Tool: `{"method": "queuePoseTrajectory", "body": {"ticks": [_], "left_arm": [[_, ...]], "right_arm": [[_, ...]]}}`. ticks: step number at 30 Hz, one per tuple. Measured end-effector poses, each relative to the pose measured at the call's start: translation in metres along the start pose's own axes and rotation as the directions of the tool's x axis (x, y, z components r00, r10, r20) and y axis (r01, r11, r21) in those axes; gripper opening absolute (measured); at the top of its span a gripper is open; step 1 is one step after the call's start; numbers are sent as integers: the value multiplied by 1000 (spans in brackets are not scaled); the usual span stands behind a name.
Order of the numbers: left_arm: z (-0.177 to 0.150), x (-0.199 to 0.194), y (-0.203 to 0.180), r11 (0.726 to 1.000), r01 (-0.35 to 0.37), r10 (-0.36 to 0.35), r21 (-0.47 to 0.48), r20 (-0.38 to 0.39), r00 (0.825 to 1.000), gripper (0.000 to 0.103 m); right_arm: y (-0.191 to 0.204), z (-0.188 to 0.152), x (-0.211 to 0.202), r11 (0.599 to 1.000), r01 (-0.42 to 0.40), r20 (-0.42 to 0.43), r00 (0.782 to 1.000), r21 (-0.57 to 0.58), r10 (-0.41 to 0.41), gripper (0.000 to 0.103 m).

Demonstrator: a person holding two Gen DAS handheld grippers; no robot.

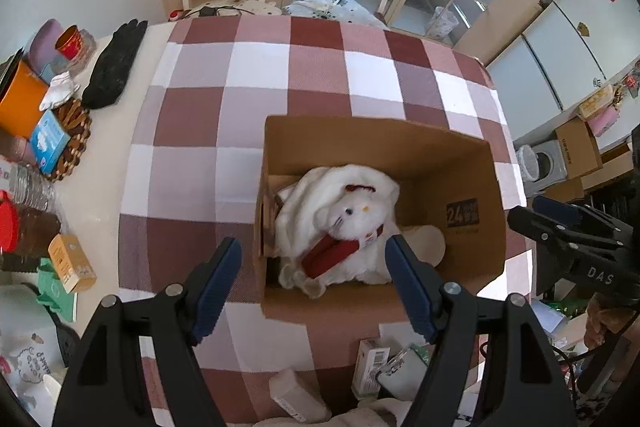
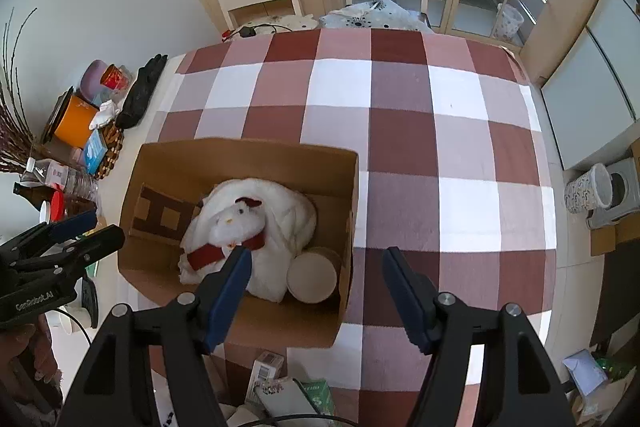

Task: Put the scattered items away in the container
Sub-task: 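Open the left gripper dropping the towel while the right releases the clip into the box, then move both grippers back down to the bottle and phone case beside the box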

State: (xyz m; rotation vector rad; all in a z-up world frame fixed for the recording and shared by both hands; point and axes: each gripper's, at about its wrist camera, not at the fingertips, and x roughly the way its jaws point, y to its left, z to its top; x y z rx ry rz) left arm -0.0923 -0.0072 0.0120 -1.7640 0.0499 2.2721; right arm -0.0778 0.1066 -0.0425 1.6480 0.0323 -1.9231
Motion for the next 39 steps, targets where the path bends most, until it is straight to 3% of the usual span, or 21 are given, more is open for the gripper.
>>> {"method": "queuePoseTrajectory", "body": {"ticks": [26, 34, 39], "left_arm": [[-57, -18, -15, 999, -2, 2, 37, -7, 1000, 76], [-114, 9, 0, 1000, -12, 10, -11, -113, 994, 76], [-150, 35, 10, 999, -6, -4, -51, -201, 980, 76]], "right_arm": [[35, -52, -26, 993, -61, -16, 998, -106, 60, 70], [30, -100, -15, 991, -102, -90, 991, -81, 95, 70], [21, -141, 5, 990, -118, -182, 978, -82, 102, 70]]}}
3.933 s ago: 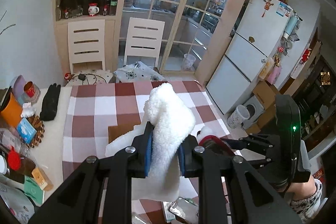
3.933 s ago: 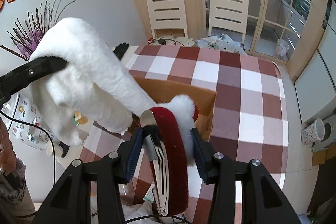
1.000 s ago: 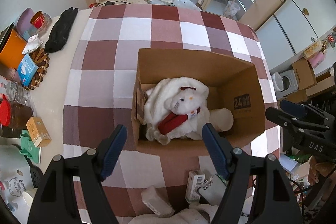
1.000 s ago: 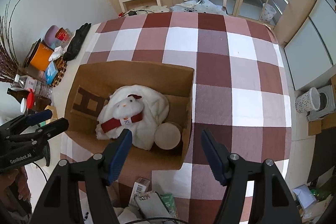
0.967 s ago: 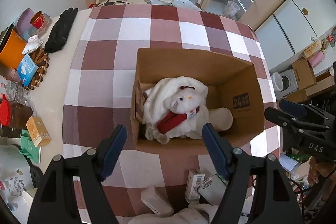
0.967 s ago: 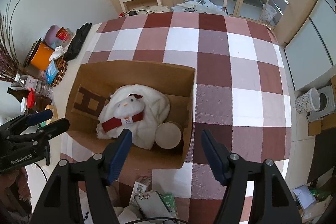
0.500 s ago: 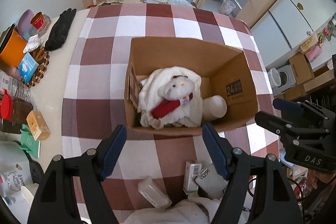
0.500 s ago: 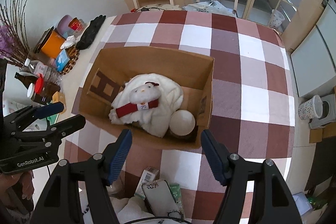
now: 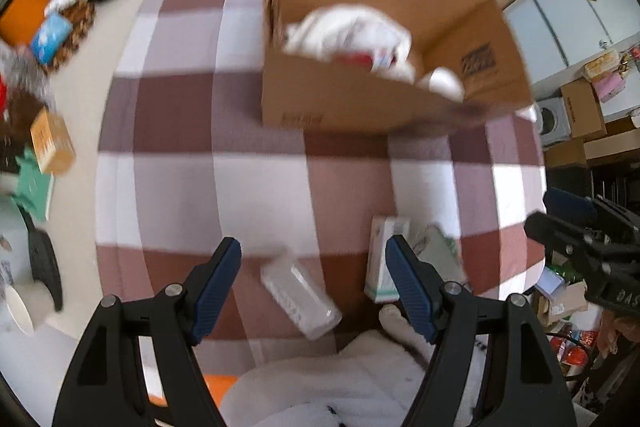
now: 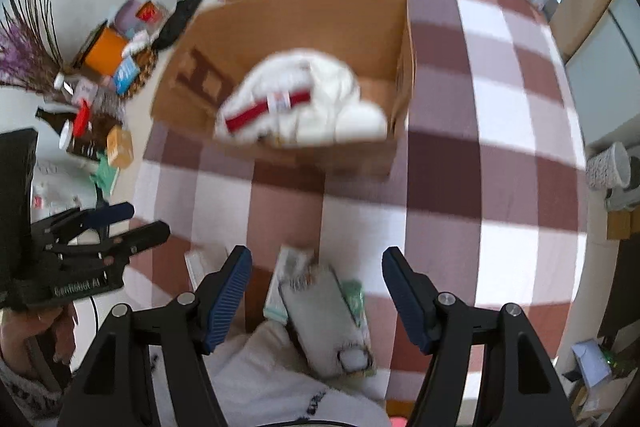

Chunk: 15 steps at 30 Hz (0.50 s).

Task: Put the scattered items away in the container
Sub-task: 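Move both grippers back down to the bottle and phone case beside the box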

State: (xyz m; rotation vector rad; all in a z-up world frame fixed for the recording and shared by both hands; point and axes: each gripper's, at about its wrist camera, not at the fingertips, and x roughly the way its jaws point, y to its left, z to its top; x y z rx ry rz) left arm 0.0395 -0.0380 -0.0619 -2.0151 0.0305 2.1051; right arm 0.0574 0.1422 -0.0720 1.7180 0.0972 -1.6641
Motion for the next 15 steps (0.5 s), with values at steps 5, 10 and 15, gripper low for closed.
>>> {"method": "queuePoseTrajectory", "body": {"ticks": [5, 10, 15], "left_arm": [[-21, 32, 11, 999, -1, -2, -40, -77, 997, 76], [-32, 49, 16, 999, -15, 10, -46, -106, 994, 76], [-38, 64, 14, 999, -14, 9, -40, -127, 992, 76]], "right_arm": [[4, -36, 25, 995, 41, -64, 997, -93, -47, 72], [16, -64, 53, 975, 47, -150, 985, -216, -80, 74], [22, -79, 79, 958, 81, -193, 971, -276, -138, 74]]}}
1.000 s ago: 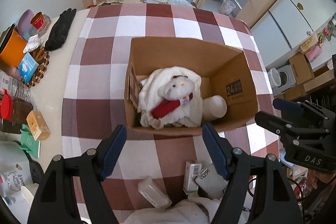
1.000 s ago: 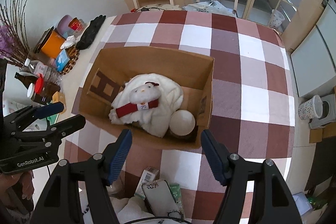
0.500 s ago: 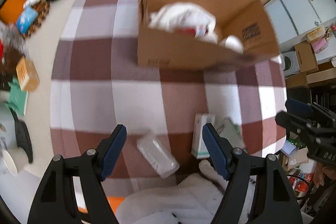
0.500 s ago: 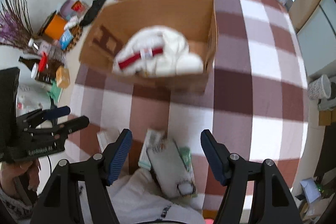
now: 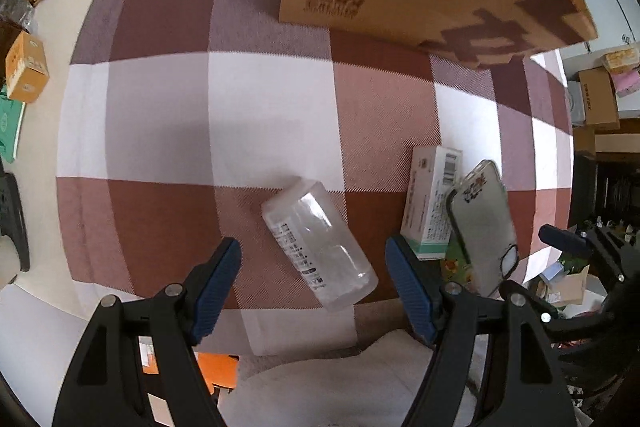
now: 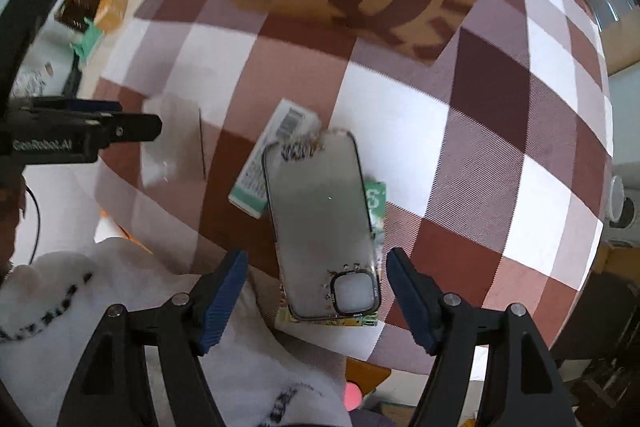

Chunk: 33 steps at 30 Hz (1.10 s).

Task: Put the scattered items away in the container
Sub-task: 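Move both grippers back down to the bottle and phone case beside the box, then grasp the clear plastic bottle with the left gripper while the right grasps the clear phone case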

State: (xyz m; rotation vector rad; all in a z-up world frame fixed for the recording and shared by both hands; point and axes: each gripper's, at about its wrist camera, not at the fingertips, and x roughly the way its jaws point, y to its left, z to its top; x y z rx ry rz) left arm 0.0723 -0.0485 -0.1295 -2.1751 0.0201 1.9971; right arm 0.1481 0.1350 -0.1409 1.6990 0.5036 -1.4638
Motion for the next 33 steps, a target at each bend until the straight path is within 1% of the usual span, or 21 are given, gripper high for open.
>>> {"method": "queuePoseTrajectory", "body": {"ticks": [4, 11, 13, 15, 21, 25, 28, 30, 31, 32, 33], "left_arm": [[-1, 11, -4, 1000, -11, 12, 25, -11, 1000, 76], [-1, 28, -1, 1000, -8, 9, 22, -19, 1000, 76], [-1, 31, 2, 1000, -3, 3, 21, -18, 1000, 76], [0, 35, 4, 1000, 2, -2, 19, -17, 1000, 76], [2, 48, 6, 1000, 3, -2, 23, -18, 1000, 76], [1, 58, 7, 999, -19, 19, 32, -26, 999, 76], [-1, 60, 7, 999, -25, 26, 47, -13, 1000, 75], [-2, 58, 7, 998, -27, 27, 57, 1, 1000, 72], [-3, 56, 8, 998, -23, 23, 60, 7, 1000, 64], [-4, 54, 9, 998, -13, 12, 60, 13, 1000, 53], [-4, 51, 10, 998, -4, 3, 59, 20, 1000, 52]], "right_arm": [[3, 0, 18, 999, 35, -35, 999, -37, -36, 74], [10, -1, 43, 992, 76, -89, 992, -101, -85, 74], [12, -1, 46, 986, 109, -83, 989, -126, -120, 76], [14, -1, 47, 982, 120, -75, 989, -143, -131, 79], [14, -2, 49, 983, 115, -66, 990, -144, -125, 81], [13, -5, 49, 984, 113, -49, 991, -139, -121, 81], [14, -7, 48, 984, 118, -34, 992, -135, -124, 79], [13, -8, 47, 987, 109, -27, 993, -118, -113, 78], [12, -8, 46, 989, 101, -25, 994, -103, -104, 78], [10, -9, 44, 992, 91, -22, 995, -88, -93, 73], [8, -8, 40, 995, 69, -11, 997, -68, -70, 72]]}}
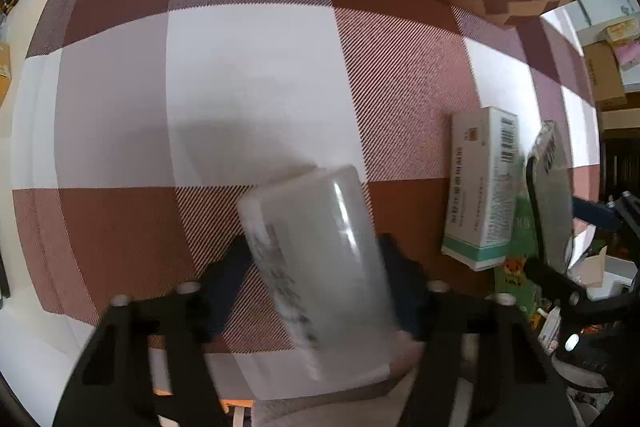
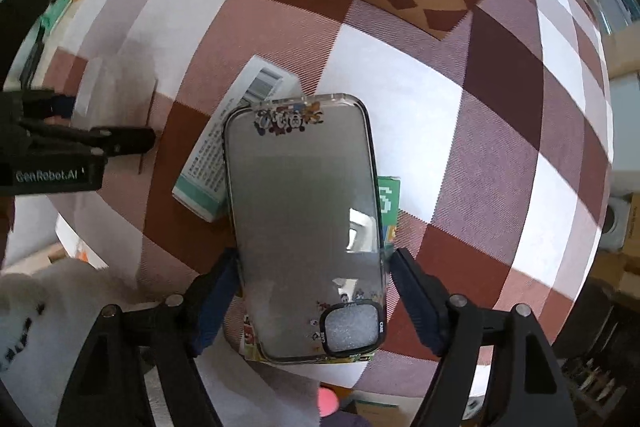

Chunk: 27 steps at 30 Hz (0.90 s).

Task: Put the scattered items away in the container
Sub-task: 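Grasp the clear plastic bottle with the left gripper while the right grasps the clear phone case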

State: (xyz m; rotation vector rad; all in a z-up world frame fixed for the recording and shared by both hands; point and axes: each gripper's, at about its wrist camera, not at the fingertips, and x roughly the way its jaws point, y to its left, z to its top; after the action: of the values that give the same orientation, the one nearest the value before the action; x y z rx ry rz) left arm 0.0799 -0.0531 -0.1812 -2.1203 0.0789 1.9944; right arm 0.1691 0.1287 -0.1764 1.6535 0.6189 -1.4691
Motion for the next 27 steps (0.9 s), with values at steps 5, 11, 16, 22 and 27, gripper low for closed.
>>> {"method": "queuePoseTrajectory", "body": {"ticks": [5, 11, 16, 22, 27], "left_arm": [[-1, -9, 7, 1000, 27, -26, -10, 17, 1000, 41], [0, -26, 4, 999, 48, -48, 4, 52, 997, 41], [14, -39, -2, 998, 68, -69, 18, 73, 995, 41], [14, -53, -10, 994, 102, -105, 33, 90, 990, 41], [16, -67, -10, 991, 127, -131, 44, 103, 986, 41]], "right_arm": [[-15, 1, -5, 993, -78, 12, 997, 93, 78, 71], [-27, -1, -9, 976, -139, 35, 990, 169, 135, 71], [-35, 0, -22, 955, -160, 118, 984, 248, 134, 71], [-56, 9, -36, 918, -246, 175, 964, 313, 199, 71], [-64, 2, -38, 864, -344, 217, 935, 369, 280, 70]]}}
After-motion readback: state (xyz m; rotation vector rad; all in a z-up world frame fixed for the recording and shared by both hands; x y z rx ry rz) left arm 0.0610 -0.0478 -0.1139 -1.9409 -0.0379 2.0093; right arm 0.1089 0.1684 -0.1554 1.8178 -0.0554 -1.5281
